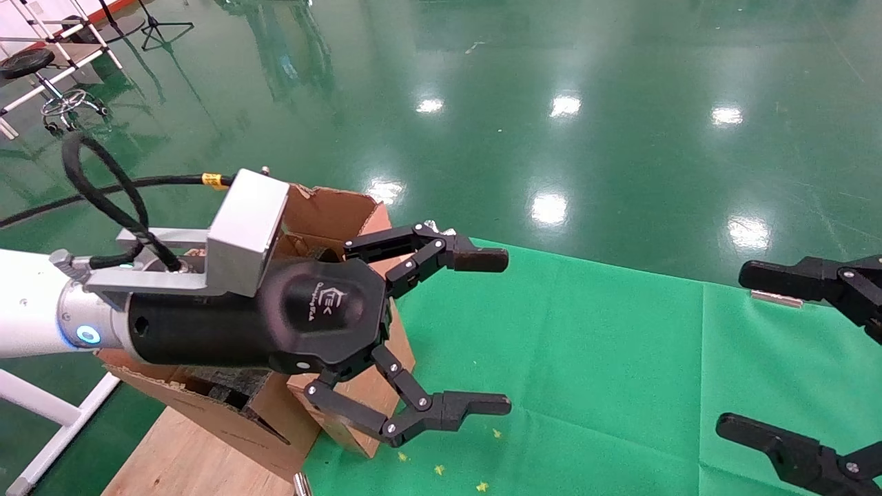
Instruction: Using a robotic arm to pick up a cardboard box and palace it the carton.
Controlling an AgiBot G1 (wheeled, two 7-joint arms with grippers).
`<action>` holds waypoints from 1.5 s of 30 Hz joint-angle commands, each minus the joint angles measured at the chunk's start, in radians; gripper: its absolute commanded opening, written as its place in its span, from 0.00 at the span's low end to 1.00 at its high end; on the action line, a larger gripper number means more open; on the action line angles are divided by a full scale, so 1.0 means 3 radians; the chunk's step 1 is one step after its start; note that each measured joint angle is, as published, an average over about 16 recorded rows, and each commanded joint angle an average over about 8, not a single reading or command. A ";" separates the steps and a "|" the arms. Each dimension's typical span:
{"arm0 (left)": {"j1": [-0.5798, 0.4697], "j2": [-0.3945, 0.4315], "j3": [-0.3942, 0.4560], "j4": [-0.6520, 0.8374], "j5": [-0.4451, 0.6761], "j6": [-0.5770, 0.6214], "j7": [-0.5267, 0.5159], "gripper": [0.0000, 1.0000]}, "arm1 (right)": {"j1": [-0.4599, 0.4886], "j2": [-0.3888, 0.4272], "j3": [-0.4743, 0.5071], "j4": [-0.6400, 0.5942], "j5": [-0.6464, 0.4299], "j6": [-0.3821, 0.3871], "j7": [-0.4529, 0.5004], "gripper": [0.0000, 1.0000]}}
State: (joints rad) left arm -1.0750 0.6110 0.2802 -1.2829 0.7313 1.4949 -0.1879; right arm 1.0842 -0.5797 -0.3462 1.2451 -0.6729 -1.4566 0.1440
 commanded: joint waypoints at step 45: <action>-0.0537 -0.0225 0.0344 -0.0190 0.1474 -0.0322 -0.0096 1.00 | -0.0001 0.0000 0.0000 -0.0001 0.0000 0.0002 0.0000 0.00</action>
State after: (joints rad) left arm -1.2450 0.5492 0.3894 -1.3418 1.1886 1.3976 -0.2397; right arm 1.0839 -0.5796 -0.3463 1.2449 -0.6728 -1.4561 0.1439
